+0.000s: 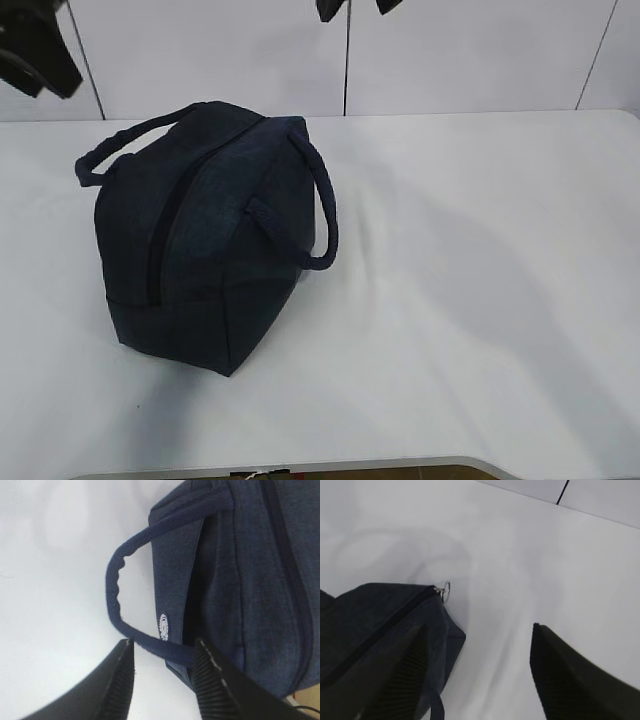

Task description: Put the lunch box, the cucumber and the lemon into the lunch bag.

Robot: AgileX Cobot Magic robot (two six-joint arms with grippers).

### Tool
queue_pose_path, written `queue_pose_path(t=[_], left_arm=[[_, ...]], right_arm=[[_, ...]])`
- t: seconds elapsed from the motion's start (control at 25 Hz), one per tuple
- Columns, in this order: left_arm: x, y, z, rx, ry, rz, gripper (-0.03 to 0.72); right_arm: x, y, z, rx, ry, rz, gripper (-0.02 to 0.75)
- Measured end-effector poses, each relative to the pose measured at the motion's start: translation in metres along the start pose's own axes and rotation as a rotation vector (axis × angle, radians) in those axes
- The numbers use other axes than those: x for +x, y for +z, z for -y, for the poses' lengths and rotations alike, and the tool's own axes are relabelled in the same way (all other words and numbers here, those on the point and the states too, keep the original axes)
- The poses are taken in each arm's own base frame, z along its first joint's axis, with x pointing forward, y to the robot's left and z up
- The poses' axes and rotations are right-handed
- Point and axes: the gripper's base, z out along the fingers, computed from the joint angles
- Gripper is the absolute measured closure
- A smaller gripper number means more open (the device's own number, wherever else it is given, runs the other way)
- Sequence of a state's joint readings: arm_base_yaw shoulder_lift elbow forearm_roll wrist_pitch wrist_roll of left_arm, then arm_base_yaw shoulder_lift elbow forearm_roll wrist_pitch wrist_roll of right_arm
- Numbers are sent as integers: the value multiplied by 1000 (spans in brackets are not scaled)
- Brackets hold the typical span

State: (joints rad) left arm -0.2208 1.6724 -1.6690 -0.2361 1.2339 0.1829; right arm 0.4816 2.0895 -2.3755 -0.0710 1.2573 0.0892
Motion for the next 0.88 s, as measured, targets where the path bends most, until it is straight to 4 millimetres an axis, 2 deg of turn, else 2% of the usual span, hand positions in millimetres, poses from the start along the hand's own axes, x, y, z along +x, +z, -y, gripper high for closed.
queue_pose_path(t=[0.2, 0.4, 0.64, 0.88], left_arm=[[12, -48, 10, -28, 11, 102, 397], [34, -82, 20, -34, 25, 164, 397], [74, -116, 33, -40, 40, 230, 397], [121, -147, 44, -48, 57, 310, 397]], right_arm=[[18, -32, 2, -9, -8, -35, 227], [41, -68, 6, -10, -17, -56, 227], [70, -110, 11, -11, -19, -52, 227], [94, -138, 14, -12, -21, -47, 227]])
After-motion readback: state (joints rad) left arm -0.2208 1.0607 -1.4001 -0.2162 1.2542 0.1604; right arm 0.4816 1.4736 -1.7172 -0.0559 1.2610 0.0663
